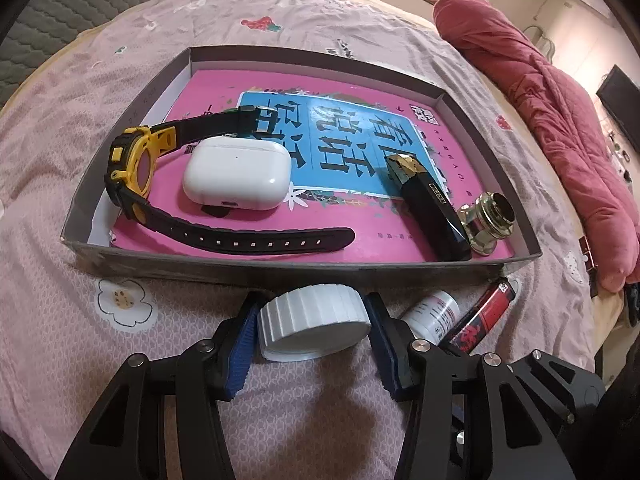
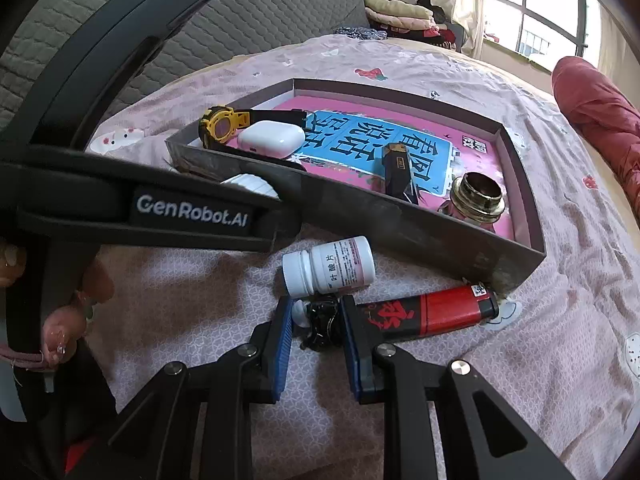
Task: Organize rigid objects
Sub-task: 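Grasp the white bottle cap with the left gripper while the right gripper grasps the black clip, then lift and carry the white cap and black clip over the tray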
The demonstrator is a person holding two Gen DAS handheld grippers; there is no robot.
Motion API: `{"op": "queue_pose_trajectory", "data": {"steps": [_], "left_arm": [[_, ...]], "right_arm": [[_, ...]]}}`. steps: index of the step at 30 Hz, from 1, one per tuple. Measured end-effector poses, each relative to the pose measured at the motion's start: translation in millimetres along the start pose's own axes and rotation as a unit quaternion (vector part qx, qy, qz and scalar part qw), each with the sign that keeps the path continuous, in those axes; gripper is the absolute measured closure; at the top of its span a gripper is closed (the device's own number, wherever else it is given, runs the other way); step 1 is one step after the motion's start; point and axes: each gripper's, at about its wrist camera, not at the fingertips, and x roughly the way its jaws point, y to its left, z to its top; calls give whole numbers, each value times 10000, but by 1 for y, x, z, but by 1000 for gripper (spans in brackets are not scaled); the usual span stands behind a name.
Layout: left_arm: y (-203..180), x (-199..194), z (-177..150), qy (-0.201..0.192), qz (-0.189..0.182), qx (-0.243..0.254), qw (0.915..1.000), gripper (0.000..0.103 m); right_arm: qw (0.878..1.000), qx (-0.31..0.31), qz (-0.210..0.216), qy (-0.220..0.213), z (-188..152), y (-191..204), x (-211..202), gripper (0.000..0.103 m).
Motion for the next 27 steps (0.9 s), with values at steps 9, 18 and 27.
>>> {"op": "queue_pose_trajectory", "data": {"steps": [9,18,27], "left_arm": [[2,-22,-6,-176,22,100,9998,50],[6,-51,-10,-458,124,231,9986,50],[-2,-77,-10,-729,184,406,9963,50]], "right_arm": [[9994,217,155,-238,6,-7,-16,79],[9959,524,205,-714,13,-19,-39,79],[9908,639,42,-1190,22,-24,-64,79]]}}
